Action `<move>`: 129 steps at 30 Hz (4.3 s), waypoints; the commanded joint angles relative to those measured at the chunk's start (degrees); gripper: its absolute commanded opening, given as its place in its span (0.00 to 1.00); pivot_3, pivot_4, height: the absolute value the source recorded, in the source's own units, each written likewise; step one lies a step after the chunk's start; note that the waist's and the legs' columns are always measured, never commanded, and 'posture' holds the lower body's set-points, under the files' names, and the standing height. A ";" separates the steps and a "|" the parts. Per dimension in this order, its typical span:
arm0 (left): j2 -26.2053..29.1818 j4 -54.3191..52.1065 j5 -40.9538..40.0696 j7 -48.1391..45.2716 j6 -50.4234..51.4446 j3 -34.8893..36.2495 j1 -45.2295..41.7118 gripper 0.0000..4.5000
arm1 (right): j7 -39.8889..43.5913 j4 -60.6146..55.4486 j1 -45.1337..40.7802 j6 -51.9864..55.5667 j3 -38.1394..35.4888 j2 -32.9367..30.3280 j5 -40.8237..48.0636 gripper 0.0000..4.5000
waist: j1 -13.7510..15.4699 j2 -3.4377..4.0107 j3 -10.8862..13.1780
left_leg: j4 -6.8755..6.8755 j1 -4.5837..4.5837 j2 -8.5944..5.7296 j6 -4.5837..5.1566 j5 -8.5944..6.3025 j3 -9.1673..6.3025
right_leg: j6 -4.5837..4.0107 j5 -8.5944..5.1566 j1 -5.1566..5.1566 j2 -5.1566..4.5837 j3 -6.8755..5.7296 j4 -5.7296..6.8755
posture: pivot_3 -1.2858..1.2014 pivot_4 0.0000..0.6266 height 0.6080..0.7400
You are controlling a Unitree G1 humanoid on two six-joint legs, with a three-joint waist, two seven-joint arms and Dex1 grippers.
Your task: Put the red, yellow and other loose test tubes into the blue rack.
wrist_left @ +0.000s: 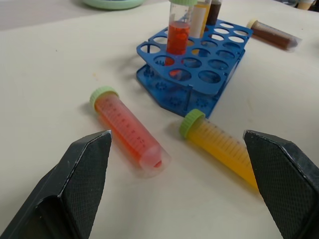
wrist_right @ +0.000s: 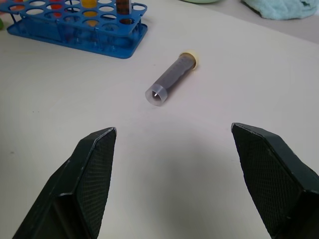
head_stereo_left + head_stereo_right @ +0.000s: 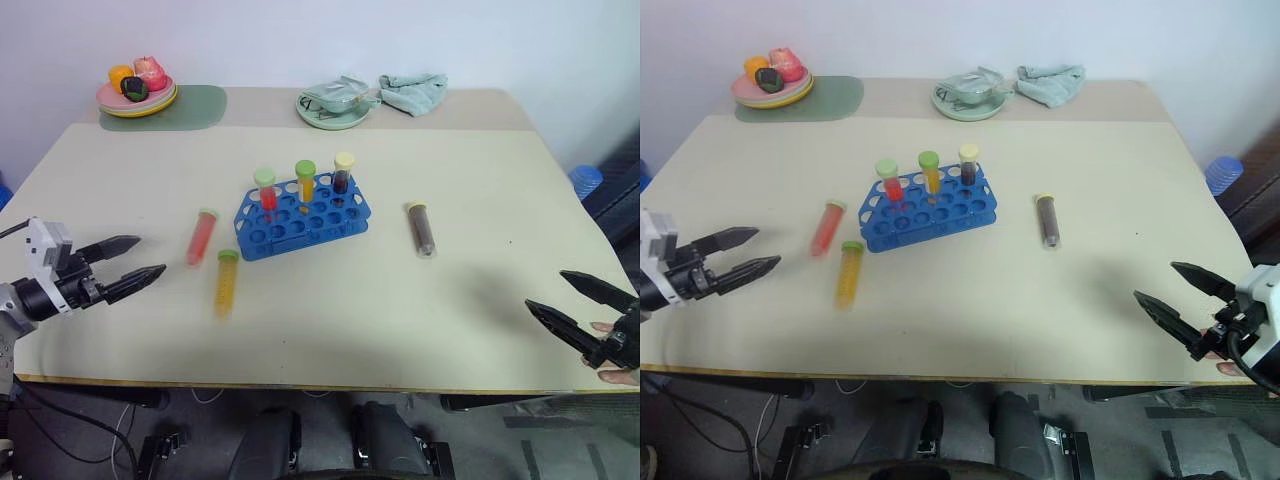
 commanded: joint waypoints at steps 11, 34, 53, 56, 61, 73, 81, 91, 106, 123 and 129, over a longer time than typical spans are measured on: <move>-0.87 -5.30 -0.45 0.63 1.00 0.75 0.58 0.96 | 1.09 1.57 -1.04 -1.87 -0.98 0.25 -0.38 0.84 | 0.15 0.01 0.00 | -0.01 -0.01 0.00 0.01 -0.01 0.01 | -0.07 -0.04 0.00 -0.01 0.00 -0.02 | 0.52 0.24 1.00; -7.77 -9.85 -5.89 -8.19 3.82 -6.10 -10.07 0.96 | -18.31 12.88 -50.18 39.03 27.23 -9.58 5.43 0.84 | -1.10 0.04 0.07 | 0.04 -0.13 0.00 0.01 0.01 0.01 | 0.04 0.03 -0.14 0.00 -0.02 0.01 | 0.52 0.24 1.00; -10.53 -11.56 -1.65 -14.95 -2.13 -16.50 -16.30 0.96 | -13.51 67.06 -92.74 44.61 52.33 2.62 -17.45 0.84 | -1.40 0.07 0.07 | 0.22 -1.02 -0.09 -0.44 0.29 0.06 | 0.10 0.07 -1.05 0.00 -0.06 0.20 | 0.52 0.24 1.00; -11.37 -11.43 -1.59 -14.70 -2.20 -17.03 -16.57 0.96 | -11.97 72.00 -95.48 42.49 52.95 4.59 -20.15 0.84 | -1.50 0.07 0.07 | 0.22 -1.01 -0.09 -0.48 0.32 0.05 | 0.10 0.07 -1.06 0.01 -0.06 0.26 | 0.52 0.24 1.00; -12.10 -11.04 -1.34 -14.66 -2.46 -17.63 -16.56 0.96 | -10.16 79.30 -99.61 39.92 53.16 8.11 -23.95 0.84 | -1.61 0.09 0.08 | 0.22 -1.01 -0.09 -0.50 0.33 0.06 | 0.10 0.07 -1.10 0.02 -0.06 0.30 | 0.52 0.24 1.00; -13.82 -12.22 -2.36 -13.26 -1.69 -17.47 -15.89 0.96 | -13.48 93.04 -101.18 27.50 52.33 15.06 -33.07 0.84 | -1.69 0.09 0.07 | 0.23 -1.01 -0.12 -0.54 0.35 0.05 | 0.10 0.07 -1.09 0.04 -0.06 0.31 | 0.52 0.24 1.00; -13.47 -13.50 -2.78 -12.39 -0.89 -17.04 -14.71 0.97 | -14.76 96.40 -101.39 22.84 51.36 16.94 -36.67 0.19 | -2.25 0.09 0.07 | 0.25 -0.97 -0.12 -0.59 0.38 0.05 | 0.10 0.08 -1.07 0.05 -0.05 0.38 | 0.52 0.24 1.00; -12.87 -15.42 -3.95 -11.17 0.13 -15.72 -13.09 0.97 | -2.54 83.12 -100.20 21.74 50.35 15.77 -35.60 0.18 | -2.95 0.13 0.09 | 0.26 -0.98 -0.12 -0.61 0.39 0.03 | 0.10 0.08 -1.08 0.05 -0.05 0.41 | 0.52 0.24 1.00; -14.19 -9.77 -4.26 -10.43 -0.78 -14.64 -11.71 0.97 | -13.53 26.79 -62.77 -13.02 39.26 32.13 -24.25 0.18 | -3.09 0.11 0.08 | 0.28 -0.89 -0.14 -0.64 0.42 0.02 | 0.11 0.08 -1.12 0.09 -0.01 0.67 | 0.52 0.24 1.00; -12.06 -14.54 -6.26 -7.89 0.20 -7.89 -3.26 0.97 | -15.12 67.25 -73.53 -46.28 35.49 42.70 -21.97 0.18 | -3.21 0.13 0.09 | 0.27 -0.75 -0.13 -0.76 0.49 0.01 | 0.07 0.06 -1.14 0.10 -0.01 0.96 | 0.52 0.24 1.00; -10.97 -16.69 -7.40 -6.83 1.30 -5.82 -0.52 0.97 | -13.20 70.00 -72.93 -48.97 35.79 45.22 -20.93 0.18 | -3.23 0.14 0.10 | 0.27 -0.74 -0.13 -0.76 0.49 0.01 | 0.07 0.06 -1.15 0.10 -0.01 0.97 | 0.52 0.24 1.00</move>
